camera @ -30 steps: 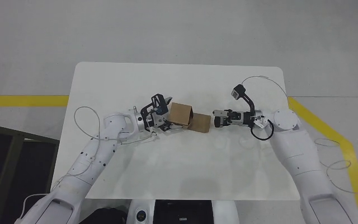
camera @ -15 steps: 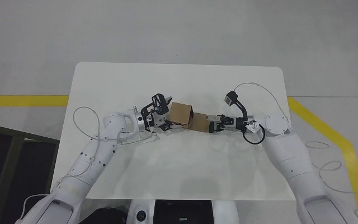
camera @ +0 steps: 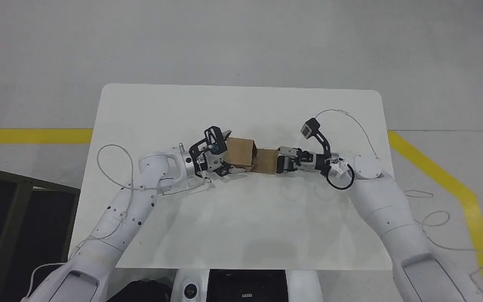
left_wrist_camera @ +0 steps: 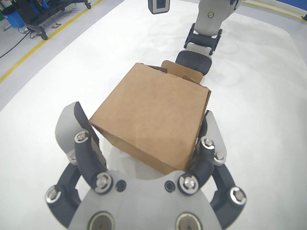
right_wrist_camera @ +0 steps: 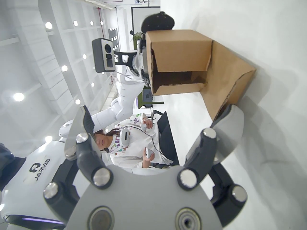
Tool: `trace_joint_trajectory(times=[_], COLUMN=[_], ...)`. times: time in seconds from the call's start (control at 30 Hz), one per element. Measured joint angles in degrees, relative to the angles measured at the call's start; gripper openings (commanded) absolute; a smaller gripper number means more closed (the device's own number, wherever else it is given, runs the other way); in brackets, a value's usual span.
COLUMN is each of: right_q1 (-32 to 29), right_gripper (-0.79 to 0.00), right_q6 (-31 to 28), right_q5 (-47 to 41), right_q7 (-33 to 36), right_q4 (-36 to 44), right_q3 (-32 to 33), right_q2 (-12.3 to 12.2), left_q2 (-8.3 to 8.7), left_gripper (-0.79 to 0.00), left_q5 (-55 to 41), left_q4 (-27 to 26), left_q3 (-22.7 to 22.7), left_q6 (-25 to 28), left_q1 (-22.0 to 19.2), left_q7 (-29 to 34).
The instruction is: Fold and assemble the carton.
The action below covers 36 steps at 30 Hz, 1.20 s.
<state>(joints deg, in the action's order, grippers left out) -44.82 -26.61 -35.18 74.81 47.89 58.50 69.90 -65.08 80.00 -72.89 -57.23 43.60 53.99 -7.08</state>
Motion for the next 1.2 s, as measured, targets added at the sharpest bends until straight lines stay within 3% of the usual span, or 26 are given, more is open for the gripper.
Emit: trace_joint_trajectory(times=[0.2,0.47,0.77,1.2], right_q1=[0.3,1.5,2.2,3.0], right_gripper=[0.0,0.0,0.0,0.0], right_q6=[-1.3,-1.2,-1.1,-0.9], right_q5=[-2.6,5.0,5.7,-3.6], right_q7=[1.6,0.3,-1.9,2.0], right_q4=[-1.6,-2.5,-3.6,-5.0], right_q3=[1.3,1.0,-0.7,-0.6], right_q2=[0.0,-0.7,0.2,1.6], left_q2=[-0.1,-0.13,-0.07,0.02], left_gripper=[0.0,0.0,0.0,0.0], left_q5=[0.2,0.7,1.0,1.3], left_q4=[-0.5,-0.4,-0.6,-1.3], left_q3=[0.2,0.3,0.0,-0.3], left_q6=[-0.3,-0.4,-0.2,0.2], left_q1=[0.1,0.3,0.5,1.0], left_q7=[0.3,0.4,0.5,0.8])
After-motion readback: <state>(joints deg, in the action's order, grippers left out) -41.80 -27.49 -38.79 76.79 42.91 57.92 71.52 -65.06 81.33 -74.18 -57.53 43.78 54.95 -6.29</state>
